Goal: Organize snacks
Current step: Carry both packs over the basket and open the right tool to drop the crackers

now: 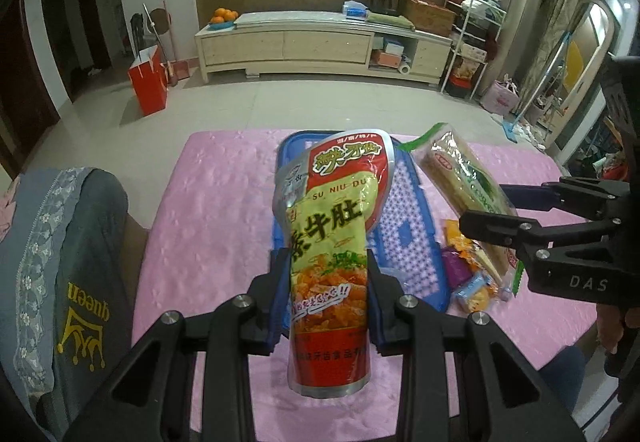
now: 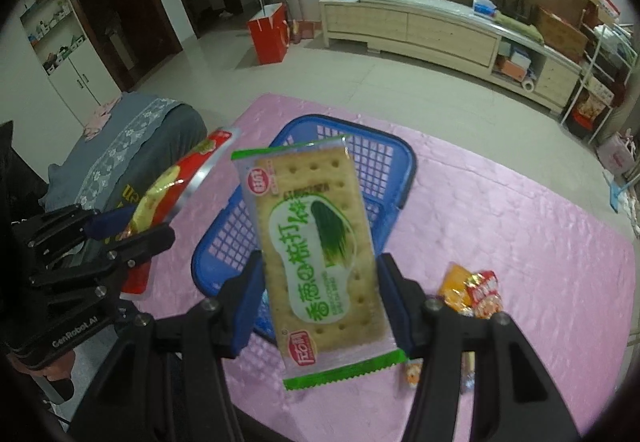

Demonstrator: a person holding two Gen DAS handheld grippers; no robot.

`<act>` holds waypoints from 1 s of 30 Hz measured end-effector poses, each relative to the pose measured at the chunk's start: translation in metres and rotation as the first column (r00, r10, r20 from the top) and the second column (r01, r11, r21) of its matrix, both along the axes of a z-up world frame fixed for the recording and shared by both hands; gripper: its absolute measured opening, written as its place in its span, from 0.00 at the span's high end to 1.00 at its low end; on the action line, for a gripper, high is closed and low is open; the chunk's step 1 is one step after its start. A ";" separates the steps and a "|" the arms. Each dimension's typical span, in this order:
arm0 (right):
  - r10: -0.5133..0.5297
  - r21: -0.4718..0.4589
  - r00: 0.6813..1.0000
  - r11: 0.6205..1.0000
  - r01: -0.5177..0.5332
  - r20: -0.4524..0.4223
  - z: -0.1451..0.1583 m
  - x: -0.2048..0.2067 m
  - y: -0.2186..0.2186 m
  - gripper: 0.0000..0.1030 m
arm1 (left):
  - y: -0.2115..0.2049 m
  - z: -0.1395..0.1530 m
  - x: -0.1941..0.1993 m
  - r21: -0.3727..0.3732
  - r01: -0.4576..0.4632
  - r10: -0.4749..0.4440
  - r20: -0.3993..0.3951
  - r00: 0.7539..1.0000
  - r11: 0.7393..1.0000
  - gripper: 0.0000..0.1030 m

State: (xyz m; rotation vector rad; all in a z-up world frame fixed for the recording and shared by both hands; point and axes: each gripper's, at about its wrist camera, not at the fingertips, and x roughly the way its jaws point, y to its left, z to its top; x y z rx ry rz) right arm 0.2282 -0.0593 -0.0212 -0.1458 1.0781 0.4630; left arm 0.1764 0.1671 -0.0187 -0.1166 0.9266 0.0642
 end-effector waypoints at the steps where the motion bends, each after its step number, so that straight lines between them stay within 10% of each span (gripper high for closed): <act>1: 0.001 -0.002 1.000 1.000 -0.001 -0.008 -0.004 0.005 0.003 0.41 | 0.005 -0.003 0.005 -0.007 -0.002 0.002 -0.004 1.000 1.000 0.70; 23: -0.002 -0.013 1.000 1.000 0.002 -0.016 -0.059 0.078 0.033 0.40 | 0.026 -0.044 0.062 -0.040 -0.019 0.016 -0.078 0.997 0.999 0.70; 30: -0.045 -0.065 0.998 0.997 0.048 0.045 -0.051 0.066 0.022 0.05 | 0.022 -0.050 0.060 -0.008 -0.010 0.009 -0.113 0.994 1.000 0.70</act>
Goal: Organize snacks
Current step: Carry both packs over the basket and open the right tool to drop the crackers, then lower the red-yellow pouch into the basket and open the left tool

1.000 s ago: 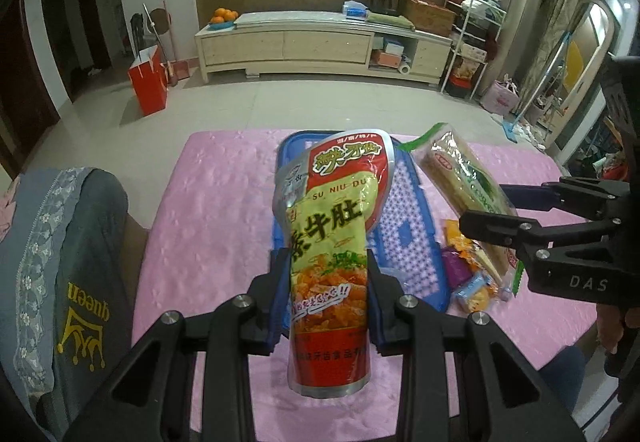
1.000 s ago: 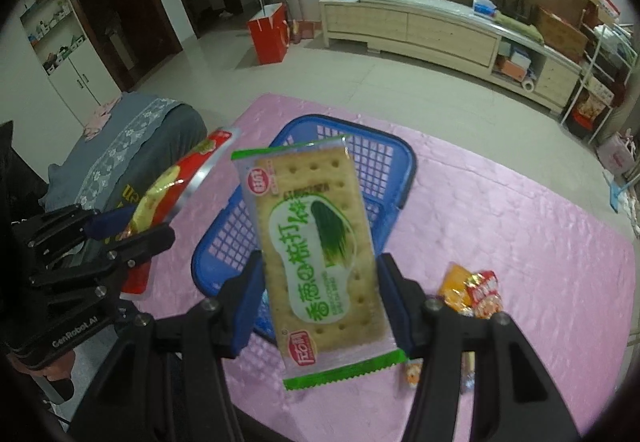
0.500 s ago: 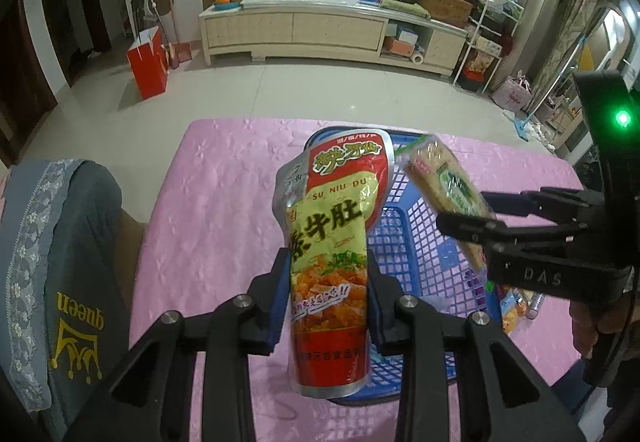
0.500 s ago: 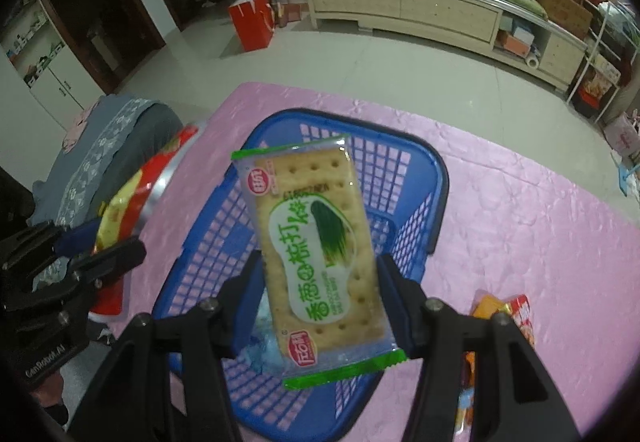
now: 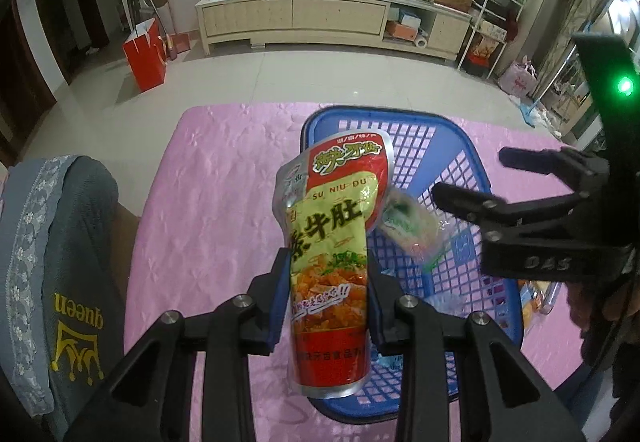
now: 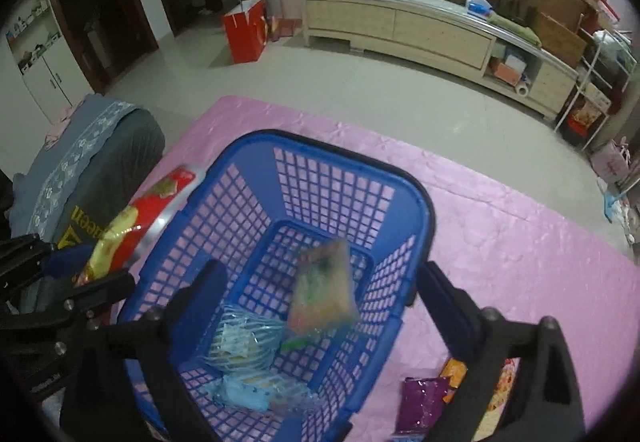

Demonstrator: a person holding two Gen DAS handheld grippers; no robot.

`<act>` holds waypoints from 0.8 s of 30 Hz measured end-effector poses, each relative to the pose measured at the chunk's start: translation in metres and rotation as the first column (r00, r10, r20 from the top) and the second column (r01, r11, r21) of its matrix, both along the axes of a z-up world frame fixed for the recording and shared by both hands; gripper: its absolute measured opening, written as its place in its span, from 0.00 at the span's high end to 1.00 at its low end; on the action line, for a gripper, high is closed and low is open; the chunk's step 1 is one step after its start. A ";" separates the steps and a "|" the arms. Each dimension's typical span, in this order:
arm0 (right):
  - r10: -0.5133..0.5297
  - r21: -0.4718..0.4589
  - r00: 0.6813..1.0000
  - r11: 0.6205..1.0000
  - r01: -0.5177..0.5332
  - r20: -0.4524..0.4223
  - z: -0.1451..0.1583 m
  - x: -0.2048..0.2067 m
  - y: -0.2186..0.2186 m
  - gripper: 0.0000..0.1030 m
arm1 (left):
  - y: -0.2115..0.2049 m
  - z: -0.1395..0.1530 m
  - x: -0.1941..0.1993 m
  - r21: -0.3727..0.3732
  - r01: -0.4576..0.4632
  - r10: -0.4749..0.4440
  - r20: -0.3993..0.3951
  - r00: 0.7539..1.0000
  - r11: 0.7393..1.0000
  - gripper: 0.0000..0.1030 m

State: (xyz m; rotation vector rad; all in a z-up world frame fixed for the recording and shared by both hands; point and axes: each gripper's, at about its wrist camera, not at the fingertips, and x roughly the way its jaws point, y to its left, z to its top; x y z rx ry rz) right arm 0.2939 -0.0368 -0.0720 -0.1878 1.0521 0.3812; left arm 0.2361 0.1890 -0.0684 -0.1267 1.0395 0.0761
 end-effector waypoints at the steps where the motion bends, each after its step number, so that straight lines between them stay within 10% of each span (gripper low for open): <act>1: -0.005 0.003 1.000 1.000 0.005 -0.003 0.002 -0.001 -0.003 0.05 | -0.001 0.000 -0.002 -0.003 0.001 -0.001 -0.002 1.000 1.000 0.70; 24: -0.059 -0.008 0.997 0.998 0.059 -0.055 0.013 -0.030 -0.058 0.05 | -0.044 0.015 0.005 -0.027 0.068 -0.067 0.028 0.997 0.997 0.69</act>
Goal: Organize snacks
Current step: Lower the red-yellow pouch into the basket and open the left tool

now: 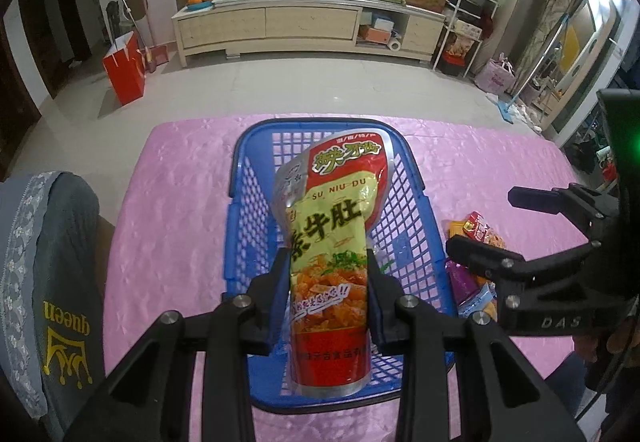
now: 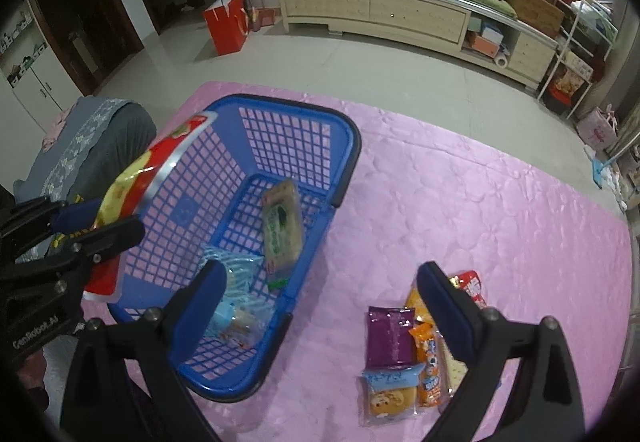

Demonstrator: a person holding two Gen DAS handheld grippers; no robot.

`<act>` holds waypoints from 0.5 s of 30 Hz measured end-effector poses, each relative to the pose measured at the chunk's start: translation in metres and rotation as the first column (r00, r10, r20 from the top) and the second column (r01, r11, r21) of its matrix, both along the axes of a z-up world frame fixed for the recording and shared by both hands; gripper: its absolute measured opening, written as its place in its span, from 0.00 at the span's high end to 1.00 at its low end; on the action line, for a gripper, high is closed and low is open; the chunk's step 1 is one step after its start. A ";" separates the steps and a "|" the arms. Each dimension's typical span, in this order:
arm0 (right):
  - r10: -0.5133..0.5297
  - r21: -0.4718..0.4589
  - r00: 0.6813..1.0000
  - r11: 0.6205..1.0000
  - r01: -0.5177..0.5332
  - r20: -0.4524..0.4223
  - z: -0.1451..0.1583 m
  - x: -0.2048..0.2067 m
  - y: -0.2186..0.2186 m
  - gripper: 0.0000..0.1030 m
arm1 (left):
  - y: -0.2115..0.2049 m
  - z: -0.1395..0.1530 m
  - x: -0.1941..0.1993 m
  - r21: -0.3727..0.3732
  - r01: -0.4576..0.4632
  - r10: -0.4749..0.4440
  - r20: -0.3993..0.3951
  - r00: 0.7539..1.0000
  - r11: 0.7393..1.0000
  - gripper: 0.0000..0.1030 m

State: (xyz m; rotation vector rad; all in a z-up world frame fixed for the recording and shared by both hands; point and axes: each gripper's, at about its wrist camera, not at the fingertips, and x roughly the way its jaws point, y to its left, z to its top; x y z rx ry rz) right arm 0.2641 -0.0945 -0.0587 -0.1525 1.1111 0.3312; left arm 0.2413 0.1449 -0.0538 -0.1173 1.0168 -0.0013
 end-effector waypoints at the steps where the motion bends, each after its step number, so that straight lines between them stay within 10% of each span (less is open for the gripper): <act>1: -0.004 -0.001 1.000 1.000 0.004 0.002 -0.001 0.001 -0.002 0.05 | -0.001 -0.002 0.003 -0.003 0.003 -0.003 -0.003 1.000 1.000 0.69; 15: -0.054 0.005 0.998 0.999 0.054 -0.015 -0.025 0.025 -0.030 0.05 | -0.014 -0.039 0.050 -0.032 0.029 -0.031 -0.078 0.996 0.999 0.68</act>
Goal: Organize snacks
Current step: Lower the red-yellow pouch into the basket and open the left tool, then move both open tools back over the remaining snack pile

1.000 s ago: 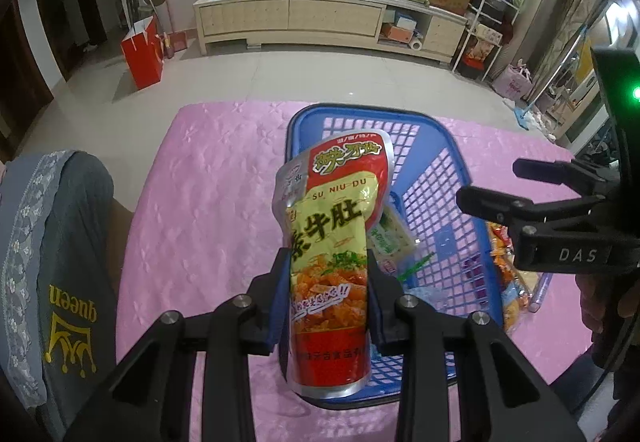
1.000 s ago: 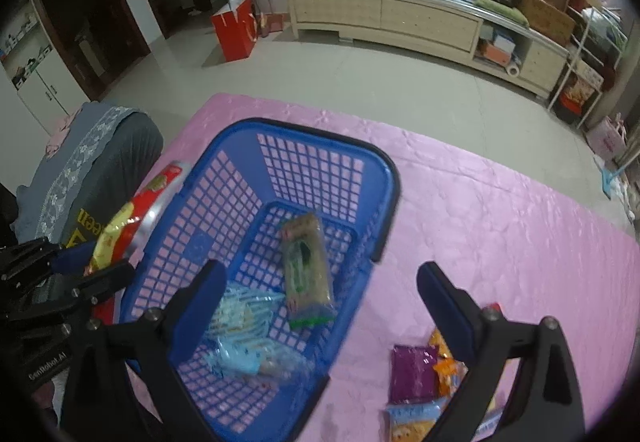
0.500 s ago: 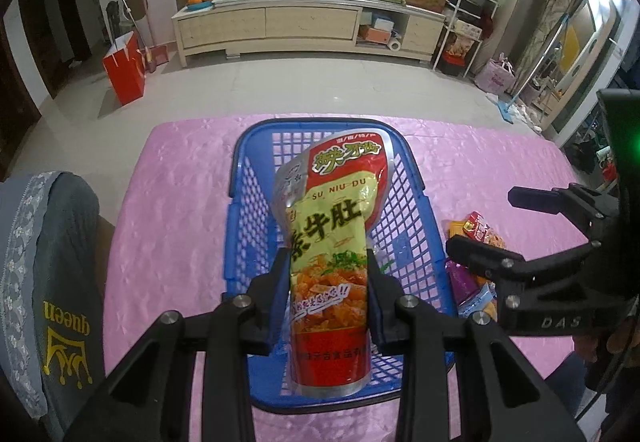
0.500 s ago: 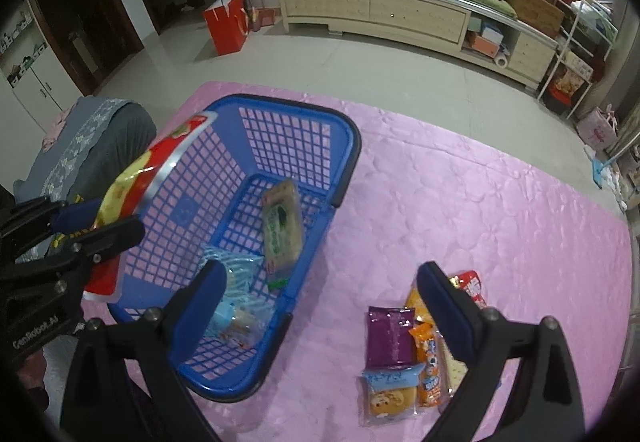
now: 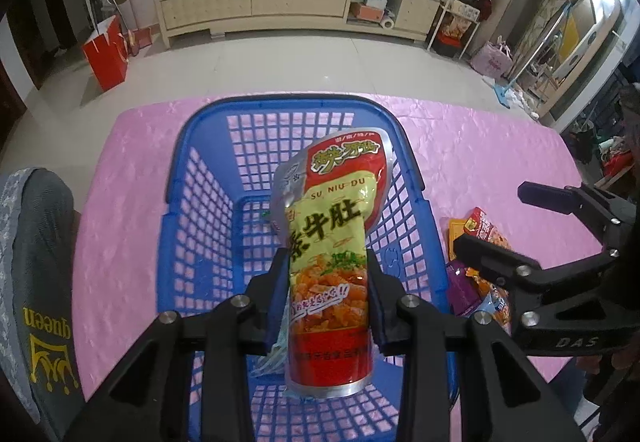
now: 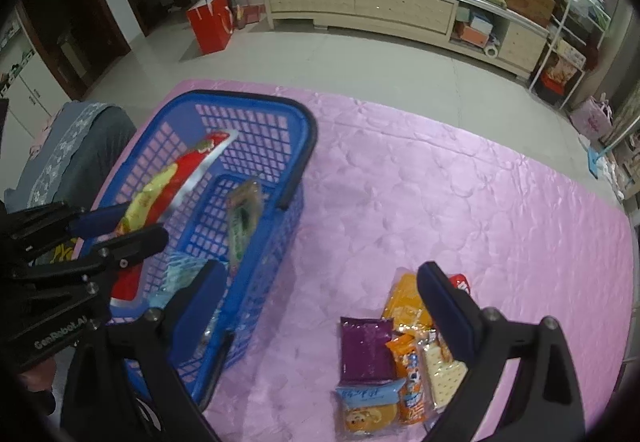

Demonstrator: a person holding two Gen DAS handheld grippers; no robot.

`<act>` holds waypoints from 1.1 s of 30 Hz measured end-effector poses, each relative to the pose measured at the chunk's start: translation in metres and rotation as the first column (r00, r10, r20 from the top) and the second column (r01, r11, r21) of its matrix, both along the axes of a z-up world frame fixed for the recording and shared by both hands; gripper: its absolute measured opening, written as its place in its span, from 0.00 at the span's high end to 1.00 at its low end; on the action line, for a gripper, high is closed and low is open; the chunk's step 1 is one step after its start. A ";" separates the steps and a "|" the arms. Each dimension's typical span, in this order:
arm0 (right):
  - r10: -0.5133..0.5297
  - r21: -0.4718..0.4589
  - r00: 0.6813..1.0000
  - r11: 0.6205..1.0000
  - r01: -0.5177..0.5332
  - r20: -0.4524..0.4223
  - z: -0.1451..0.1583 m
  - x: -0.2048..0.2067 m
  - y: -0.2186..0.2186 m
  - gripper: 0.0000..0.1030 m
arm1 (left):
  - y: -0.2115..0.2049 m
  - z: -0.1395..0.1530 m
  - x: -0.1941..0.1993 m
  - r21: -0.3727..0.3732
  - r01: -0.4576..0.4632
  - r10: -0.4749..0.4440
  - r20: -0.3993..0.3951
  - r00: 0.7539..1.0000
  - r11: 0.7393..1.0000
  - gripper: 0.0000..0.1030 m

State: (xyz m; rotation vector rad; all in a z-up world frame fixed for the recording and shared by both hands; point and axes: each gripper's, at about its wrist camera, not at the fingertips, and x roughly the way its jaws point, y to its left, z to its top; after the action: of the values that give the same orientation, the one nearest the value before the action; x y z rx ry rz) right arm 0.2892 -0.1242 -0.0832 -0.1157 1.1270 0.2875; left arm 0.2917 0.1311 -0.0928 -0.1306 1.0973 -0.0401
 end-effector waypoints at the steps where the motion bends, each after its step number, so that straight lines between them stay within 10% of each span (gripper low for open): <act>1: -0.006 0.004 1.000 1.000 0.006 0.001 0.000 0.000 -0.003 0.05 | -0.001 -0.002 0.005 0.002 0.004 -0.004 -0.005 1.000 1.000 0.68; 8: -0.030 -0.008 1.000 1.000 0.030 0.005 0.002 -0.001 -0.022 0.05 | -0.015 0.001 0.011 0.012 0.025 -0.025 0.026 0.999 1.000 0.34; 33: -0.096 -0.031 0.989 0.994 0.101 0.115 0.079 -0.090 -0.078 0.05 | -0.083 0.079 -0.071 0.072 0.124 -0.133 0.138 0.981 0.990 0.20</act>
State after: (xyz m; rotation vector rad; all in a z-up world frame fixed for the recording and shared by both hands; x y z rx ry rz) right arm 0.1991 -0.2025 -0.0043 -0.1073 1.0221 0.1700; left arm 0.2207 0.0481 -0.0136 0.0003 0.9615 -0.1283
